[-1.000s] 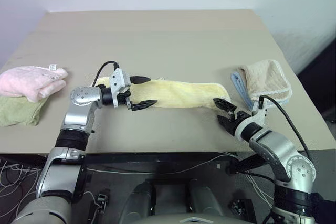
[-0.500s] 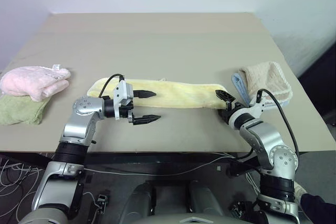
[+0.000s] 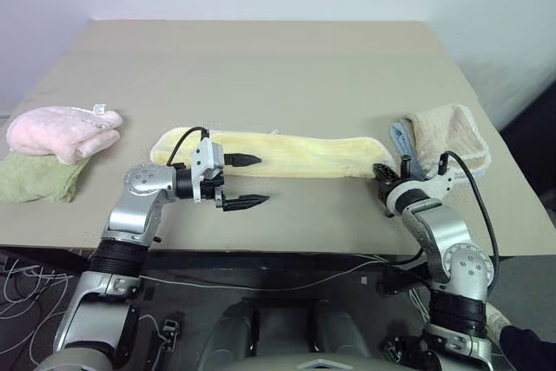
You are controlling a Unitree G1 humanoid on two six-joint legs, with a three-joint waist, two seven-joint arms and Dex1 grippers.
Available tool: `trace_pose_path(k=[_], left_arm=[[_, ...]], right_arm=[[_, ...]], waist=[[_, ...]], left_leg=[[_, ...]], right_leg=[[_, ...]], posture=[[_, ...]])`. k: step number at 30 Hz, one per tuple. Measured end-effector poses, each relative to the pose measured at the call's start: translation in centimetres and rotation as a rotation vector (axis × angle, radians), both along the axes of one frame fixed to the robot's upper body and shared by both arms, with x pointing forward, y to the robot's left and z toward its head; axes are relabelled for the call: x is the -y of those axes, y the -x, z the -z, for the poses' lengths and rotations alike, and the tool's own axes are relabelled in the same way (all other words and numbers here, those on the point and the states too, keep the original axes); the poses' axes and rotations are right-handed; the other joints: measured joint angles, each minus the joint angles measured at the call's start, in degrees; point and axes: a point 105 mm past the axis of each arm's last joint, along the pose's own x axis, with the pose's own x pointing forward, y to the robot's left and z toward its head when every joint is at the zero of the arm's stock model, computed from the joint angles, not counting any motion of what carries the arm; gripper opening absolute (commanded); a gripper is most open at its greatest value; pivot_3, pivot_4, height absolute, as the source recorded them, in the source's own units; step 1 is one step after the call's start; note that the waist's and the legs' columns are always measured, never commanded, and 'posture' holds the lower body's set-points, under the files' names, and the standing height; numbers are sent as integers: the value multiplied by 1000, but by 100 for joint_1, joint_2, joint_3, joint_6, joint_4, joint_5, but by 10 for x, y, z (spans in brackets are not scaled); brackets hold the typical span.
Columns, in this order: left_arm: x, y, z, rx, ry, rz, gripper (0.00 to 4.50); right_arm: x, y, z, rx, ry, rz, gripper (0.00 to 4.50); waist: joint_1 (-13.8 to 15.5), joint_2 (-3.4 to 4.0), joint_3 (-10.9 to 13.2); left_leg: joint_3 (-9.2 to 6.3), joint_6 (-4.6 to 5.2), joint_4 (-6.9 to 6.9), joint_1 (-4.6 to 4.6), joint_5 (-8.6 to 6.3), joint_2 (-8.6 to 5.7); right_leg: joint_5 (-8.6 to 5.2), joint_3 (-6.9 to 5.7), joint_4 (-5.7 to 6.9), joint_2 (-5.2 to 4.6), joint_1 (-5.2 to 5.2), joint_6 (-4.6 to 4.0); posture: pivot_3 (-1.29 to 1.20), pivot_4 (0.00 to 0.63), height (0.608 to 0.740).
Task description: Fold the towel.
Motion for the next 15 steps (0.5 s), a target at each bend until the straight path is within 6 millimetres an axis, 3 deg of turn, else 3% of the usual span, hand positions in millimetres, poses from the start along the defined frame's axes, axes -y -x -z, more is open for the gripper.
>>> trace_pose_path(k=[4, 8, 10, 13, 15], left_arm=[[-1, 2, 8, -23, 8, -21, 4500], [3, 3, 4, -2, 20, -28, 4500], [4, 3, 3, -2, 28, -40, 4500], [5, 4, 6, -12, 38, -57, 4500], [8, 5, 6, -12, 46, -55, 4500]], right_arm=[[17, 5, -24, 87, 236, -56, 44], [9, 3, -52, 185, 450, -170, 44], [-6, -1, -59, 214, 627, -282, 44], [-47, -4, -66, 291, 975, -526, 44], [-68, -4, -62, 327, 1080, -639, 44]], waist=[[-10, 5, 3], [-36, 6, 3], [-38, 10, 6], [-41, 15, 10], [-25, 15, 10]], left_leg=[[0, 1, 0, -7, -1, 3], [2, 1, -2, -7, -1, 8], [2, 1, -2, -8, -1, 8], [0, 1, -1, -15, -1, 11], [-3, 1, -1, -23, -1, 12]], right_leg=[[0, 1, 1, 0, -9, 0], [0, 3, 1, 1, -11, 0], [0, 3, 0, 1, -12, 0], [-1, -1, -1, 5, -20, -1], [-1, -4, -3, 4, -25, -1]], posture=[[0, 150, 740], [0, 150, 740], [0, 150, 740], [0, 150, 740], [0, 150, 740]])
